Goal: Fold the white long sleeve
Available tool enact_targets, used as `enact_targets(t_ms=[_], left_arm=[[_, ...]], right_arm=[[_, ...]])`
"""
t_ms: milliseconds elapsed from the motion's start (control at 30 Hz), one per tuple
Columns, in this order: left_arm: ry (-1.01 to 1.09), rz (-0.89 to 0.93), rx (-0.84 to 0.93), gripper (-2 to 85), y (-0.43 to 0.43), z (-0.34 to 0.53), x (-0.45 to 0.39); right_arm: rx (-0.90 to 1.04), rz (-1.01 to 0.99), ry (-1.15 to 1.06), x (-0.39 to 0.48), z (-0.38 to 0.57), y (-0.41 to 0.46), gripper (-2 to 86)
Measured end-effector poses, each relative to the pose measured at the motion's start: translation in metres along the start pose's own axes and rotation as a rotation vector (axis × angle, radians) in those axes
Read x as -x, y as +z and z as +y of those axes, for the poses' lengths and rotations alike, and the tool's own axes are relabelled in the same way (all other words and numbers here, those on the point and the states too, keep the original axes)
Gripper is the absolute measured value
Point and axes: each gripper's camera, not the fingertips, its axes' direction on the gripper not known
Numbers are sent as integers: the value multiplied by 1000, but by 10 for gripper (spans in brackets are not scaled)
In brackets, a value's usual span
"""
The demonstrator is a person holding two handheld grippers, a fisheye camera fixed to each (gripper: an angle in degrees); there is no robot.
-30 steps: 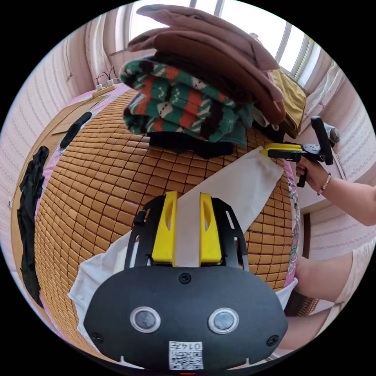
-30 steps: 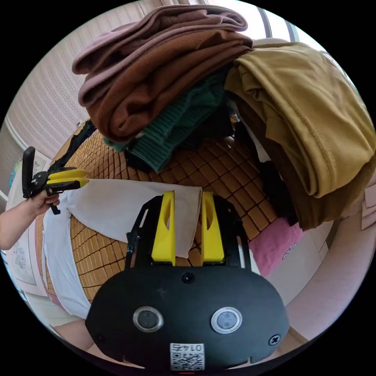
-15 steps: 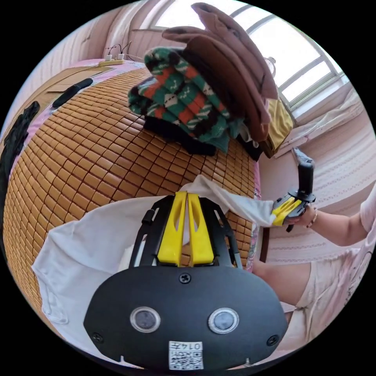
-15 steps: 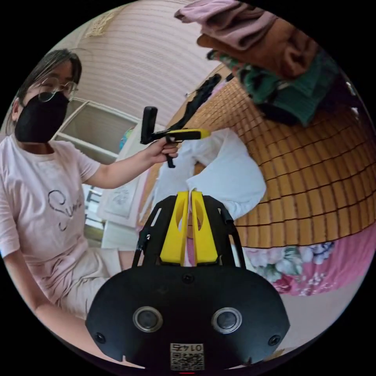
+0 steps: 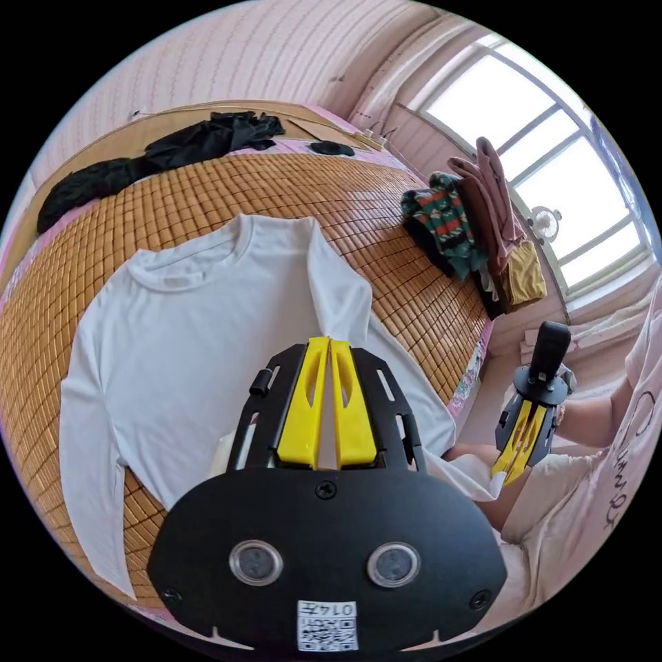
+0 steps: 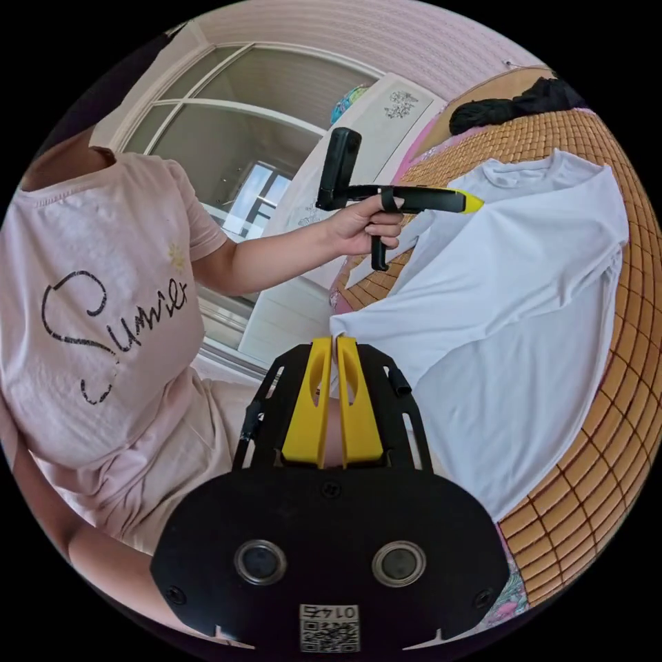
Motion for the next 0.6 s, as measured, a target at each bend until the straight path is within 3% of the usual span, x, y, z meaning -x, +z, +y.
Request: enact_targets(t_ms=[333,467,533,600], left_arm=[[-400,103,-64,-10,-28,62,116],[-390,26,-38,-9,-51,88,118],[-372,2,-19,-8,-58,96,115],[-346,-7,0,-6,-62,96,112]], right_arm=[[355,169,-194,46,-92,146,99],[440,71,-136,48,-99,196,92],[489,118,-154,53,-97,202,88],[460,286,-180,51,-102,183,82]])
